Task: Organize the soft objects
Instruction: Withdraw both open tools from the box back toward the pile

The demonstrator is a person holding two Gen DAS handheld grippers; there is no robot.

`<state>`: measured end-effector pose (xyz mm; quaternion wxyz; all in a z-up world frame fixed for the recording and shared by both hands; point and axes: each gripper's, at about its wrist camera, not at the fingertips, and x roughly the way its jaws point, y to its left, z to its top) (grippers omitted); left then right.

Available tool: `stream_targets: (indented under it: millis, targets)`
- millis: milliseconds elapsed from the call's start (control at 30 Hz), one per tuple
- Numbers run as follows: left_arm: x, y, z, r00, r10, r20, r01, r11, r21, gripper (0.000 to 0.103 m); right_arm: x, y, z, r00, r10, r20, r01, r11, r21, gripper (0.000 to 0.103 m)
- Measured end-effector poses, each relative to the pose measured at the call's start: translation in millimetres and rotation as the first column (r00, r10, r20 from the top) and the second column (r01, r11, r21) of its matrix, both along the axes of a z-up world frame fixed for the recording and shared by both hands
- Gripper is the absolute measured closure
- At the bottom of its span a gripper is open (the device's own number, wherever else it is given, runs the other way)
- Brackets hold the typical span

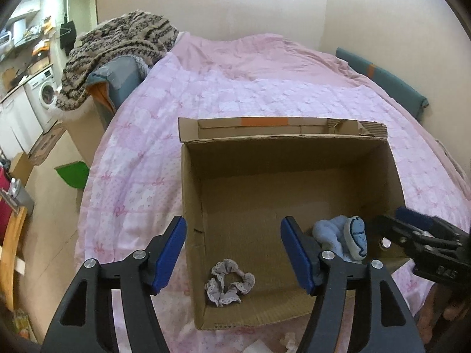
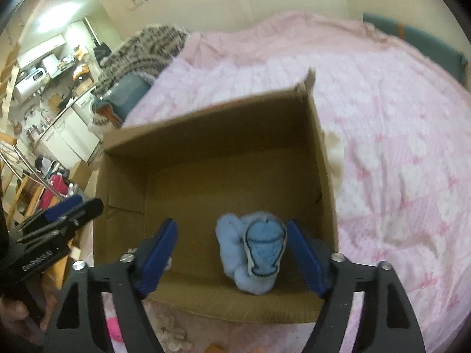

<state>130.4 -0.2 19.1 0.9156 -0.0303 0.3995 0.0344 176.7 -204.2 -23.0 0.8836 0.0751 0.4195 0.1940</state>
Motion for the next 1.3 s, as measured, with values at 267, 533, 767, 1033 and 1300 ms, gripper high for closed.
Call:
stream_targets:
  millis: [267, 533, 767, 1033, 1300]
  targets:
    - [-16, 4, 10, 0.999, 0.02, -0.03, -0.02, 1.0, 0.006, 0.036, -15, 0, 14, 0.996, -0.004, 0.093, 0.006, 1.0, -0.02, 0.0]
    - [-46, 24, 18, 0.996, 0.064, -0.059, -0.068, 0.995, -0.072, 0.015, -29, 5, 20, 0.996, 0.01, 0.086, -0.005, 0.998, -0.064, 0.0]
    - [-73, 39, 16, 0.99, 0.112, -0.082, -0.118, 0.99, -0.073, 0.009, -57, 6, 25, 0.998, -0.01, 0.058, 0.015, 0.997, -0.081, 0.0]
    - [-105, 27, 13, 0.992, 0.057, -0.115, -0.065, 0.996, -0.064, 0.009, -105, 14, 28, 0.996, 0.021, -0.085, -0.022, 1.0, -0.008, 0.0]
    - [-105, 55, -28, 0.94, 0.173, -0.295, -0.203, 0.976, -0.075, 0.009, -113, 10, 3, 0.987, -0.021, -0.162, 0.011, 0.998, -0.063, 0.0]
